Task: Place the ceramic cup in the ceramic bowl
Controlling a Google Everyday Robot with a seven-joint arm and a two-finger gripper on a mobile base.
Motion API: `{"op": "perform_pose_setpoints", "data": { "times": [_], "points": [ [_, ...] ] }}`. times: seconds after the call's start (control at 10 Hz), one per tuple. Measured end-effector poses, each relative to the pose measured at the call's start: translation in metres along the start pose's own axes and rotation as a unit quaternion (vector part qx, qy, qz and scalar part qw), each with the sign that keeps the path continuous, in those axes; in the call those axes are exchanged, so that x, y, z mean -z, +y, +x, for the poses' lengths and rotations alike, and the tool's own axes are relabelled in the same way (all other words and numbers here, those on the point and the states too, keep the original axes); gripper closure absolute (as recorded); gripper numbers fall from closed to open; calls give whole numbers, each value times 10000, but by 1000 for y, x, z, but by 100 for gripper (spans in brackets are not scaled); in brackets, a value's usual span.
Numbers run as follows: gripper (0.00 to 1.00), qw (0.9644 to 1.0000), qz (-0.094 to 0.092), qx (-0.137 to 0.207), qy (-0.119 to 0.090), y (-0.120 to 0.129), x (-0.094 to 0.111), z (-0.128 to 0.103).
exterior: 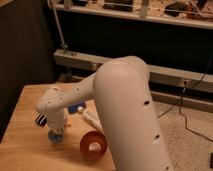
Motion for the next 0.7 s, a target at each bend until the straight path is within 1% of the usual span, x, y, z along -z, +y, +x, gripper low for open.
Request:
{"op": "perform_pose_setpoints", "data": {
  "times": [0.1,0.2,0.3,0.4,0.5,0.7],
  "points": [
    [99,10000,-27,-68,39,0,8,1],
    [100,9999,-86,-126,41,1,24,2],
    [100,9996,-179,-202,-34,-3,51,5],
    [100,9993,-240,-267,-111,-9,70,9],
    [100,9987,-296,-362,-200,-19,93,17],
    [100,9975,-367,-538,-287,-42,123,40]
  ]
}}
